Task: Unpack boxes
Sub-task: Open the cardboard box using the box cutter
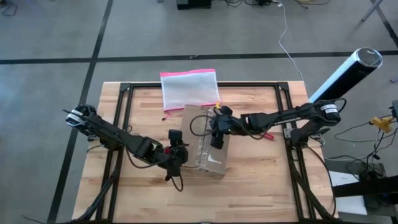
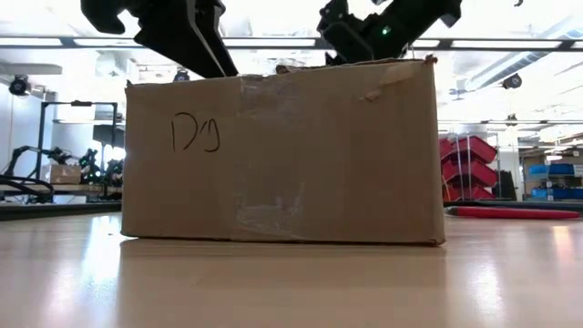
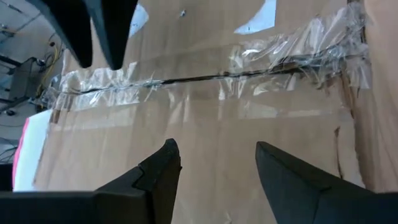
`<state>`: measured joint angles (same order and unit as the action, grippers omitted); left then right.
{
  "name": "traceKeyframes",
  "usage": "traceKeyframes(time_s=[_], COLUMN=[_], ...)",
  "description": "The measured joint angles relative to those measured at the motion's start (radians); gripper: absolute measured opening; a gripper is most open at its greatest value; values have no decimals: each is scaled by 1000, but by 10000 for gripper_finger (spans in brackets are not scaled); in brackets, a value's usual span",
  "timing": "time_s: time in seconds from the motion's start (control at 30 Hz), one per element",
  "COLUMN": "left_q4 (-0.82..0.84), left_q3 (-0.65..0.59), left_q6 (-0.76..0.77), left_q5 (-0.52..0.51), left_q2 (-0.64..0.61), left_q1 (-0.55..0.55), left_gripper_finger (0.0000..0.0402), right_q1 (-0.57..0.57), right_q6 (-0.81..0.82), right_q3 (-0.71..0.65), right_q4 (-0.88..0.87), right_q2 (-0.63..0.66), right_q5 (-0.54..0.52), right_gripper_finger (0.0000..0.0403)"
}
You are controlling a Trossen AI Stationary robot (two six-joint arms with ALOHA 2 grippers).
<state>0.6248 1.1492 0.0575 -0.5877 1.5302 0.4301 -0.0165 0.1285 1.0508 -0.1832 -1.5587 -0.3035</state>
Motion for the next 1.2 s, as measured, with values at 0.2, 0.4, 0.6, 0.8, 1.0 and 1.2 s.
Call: traceKeyframes(time_s=[0.2,0.4,0.6,0.8,1.0,1.2], left_q4=[-32,-52,-68,-76,-79,-79], left_q3=[0,0,0,0,0,0], left_q6=[16,12,8,8,2,-40], left_q5=[50,58,67,70,46,15], left_q2=[0,3,5,5,5,5], left_q1=[6,9,9,9,6,-5], left_gripper_finger=[193,186,187,188,178,178], right_q1=[46,50,50,48,46,38], right_q6=[-21,-34,-33,-40,-44,-28], right_q3=[0,3,5,13,33,34], right_q4=[1,17,43,116,133,133], right_q2=[-61,-145,-173,-165,-165,-165], right_q5=[0,-4,9,66,87,106], right_gripper_finger=[165,165,165,165,165,165])
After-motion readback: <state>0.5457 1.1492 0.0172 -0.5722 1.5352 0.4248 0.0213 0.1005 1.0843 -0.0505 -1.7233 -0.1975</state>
